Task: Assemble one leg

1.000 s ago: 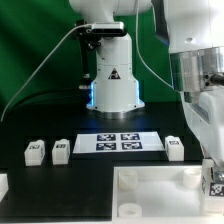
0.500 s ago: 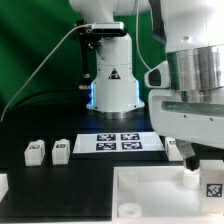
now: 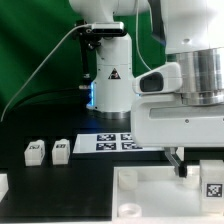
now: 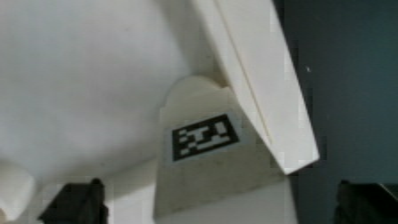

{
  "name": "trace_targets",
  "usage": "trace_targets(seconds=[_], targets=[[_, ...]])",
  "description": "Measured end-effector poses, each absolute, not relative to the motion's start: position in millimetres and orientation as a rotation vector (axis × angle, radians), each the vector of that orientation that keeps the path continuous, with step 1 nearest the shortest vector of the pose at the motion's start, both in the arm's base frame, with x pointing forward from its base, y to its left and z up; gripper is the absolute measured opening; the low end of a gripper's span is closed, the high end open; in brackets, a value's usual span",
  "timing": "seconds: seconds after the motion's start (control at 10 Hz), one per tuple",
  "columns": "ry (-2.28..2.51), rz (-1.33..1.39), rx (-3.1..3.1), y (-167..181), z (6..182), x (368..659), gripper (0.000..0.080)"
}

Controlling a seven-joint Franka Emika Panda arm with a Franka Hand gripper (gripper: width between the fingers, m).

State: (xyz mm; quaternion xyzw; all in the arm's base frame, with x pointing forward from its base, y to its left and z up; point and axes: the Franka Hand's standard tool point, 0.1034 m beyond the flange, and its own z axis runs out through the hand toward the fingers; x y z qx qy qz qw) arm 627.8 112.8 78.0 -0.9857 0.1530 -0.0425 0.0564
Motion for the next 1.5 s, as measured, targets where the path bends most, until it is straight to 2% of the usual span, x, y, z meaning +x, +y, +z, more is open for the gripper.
trace_targets(seconds=[0.1, 0.2, 0.3, 0.4, 0.5, 0.6, 0.9, 1.2, 1.5], targets=[[0.272, -0.138, -3.015, 111.3, 79.8, 631.3, 0.0648], [0.398, -0.134, -2.997, 111.1, 79.6, 631.3, 0.0648], [0.389, -0.135, -2.999, 110.7, 79.5, 631.4, 0.0538], [0.401, -0.134, -2.997, 110.6, 79.5, 631.4, 0.0391], [0.613, -0.119, -2.953, 111.0, 79.2, 630.9, 0.0391], [0.754, -0.111, -2.918, 109.5, 79.1, 631.0, 0.0295], [1.435, 0.012, -2.667, 103.9, 79.6, 631.9, 0.0295], [2.166, 0.137, -2.127, 106.2, 76.7, 628.9, 0.0295], [2.363, 0.148, -1.912, 107.8, 76.8, 627.6, 0.0295]])
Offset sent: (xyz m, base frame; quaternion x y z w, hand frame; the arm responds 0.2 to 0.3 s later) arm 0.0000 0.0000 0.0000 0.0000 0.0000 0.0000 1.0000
